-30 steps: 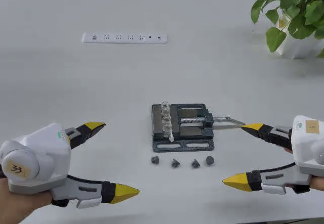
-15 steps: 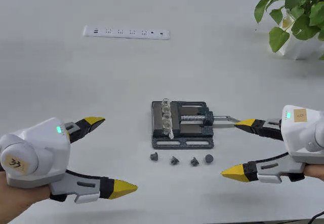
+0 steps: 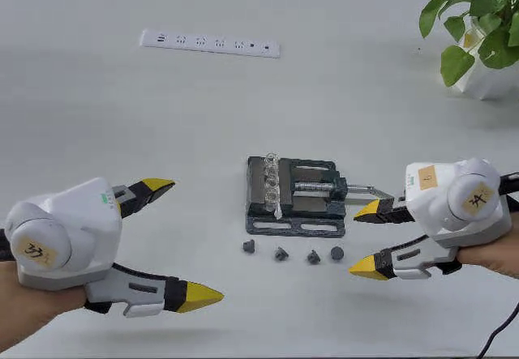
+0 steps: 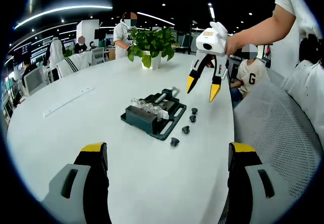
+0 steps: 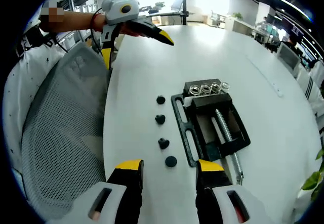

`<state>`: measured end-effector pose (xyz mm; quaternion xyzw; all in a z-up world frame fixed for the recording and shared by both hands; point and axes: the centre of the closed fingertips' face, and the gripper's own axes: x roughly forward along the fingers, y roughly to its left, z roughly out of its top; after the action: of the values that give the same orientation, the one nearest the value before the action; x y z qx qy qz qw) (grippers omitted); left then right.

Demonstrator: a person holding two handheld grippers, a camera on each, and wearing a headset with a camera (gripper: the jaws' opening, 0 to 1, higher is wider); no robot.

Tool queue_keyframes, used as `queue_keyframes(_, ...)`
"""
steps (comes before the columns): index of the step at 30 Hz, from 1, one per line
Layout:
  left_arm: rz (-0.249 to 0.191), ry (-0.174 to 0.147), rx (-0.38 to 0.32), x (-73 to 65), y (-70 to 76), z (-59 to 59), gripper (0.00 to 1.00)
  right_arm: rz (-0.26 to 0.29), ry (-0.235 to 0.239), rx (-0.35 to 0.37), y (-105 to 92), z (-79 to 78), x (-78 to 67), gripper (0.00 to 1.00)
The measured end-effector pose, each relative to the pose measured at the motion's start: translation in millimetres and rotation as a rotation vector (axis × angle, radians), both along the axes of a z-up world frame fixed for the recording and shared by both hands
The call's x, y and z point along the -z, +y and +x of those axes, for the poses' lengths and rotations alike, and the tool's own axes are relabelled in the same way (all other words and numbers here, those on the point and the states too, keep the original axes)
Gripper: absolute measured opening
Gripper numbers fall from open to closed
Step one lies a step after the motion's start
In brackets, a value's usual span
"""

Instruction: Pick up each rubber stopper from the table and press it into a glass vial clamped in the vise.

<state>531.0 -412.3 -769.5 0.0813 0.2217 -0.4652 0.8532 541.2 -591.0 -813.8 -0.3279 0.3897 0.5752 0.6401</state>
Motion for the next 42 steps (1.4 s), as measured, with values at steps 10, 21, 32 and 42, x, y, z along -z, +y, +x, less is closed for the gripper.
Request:
queue_keyframes(10, -0.024, -0.002, -0.012, 0.1, -0.1, 3.5, 0.98, -0.138, -0.012, -0.136, 2.4, 0.8, 22.9, 0.16)
queue_keyframes(21, -0.05, -0.005, -0.033, -0.3, 2.0, 6.4, 0.98, -0.195, 0.0, -0.209, 5.9, -0.4, 33.8, 0.12)
queue_keyframes(32, -0.065, -0.007, -0.042, -0.6, 3.3, 8.1, 0.98, -0.23, 0.005, -0.252, 4.6, -1.4, 36.5, 0.1)
queue_keyframes(42, -0.073, -0.008, -0.045, -1.8, 2.7, 8.9, 0.97, -0.244, 0.004, -0.269, 3.4, -0.6, 40.2, 0.08)
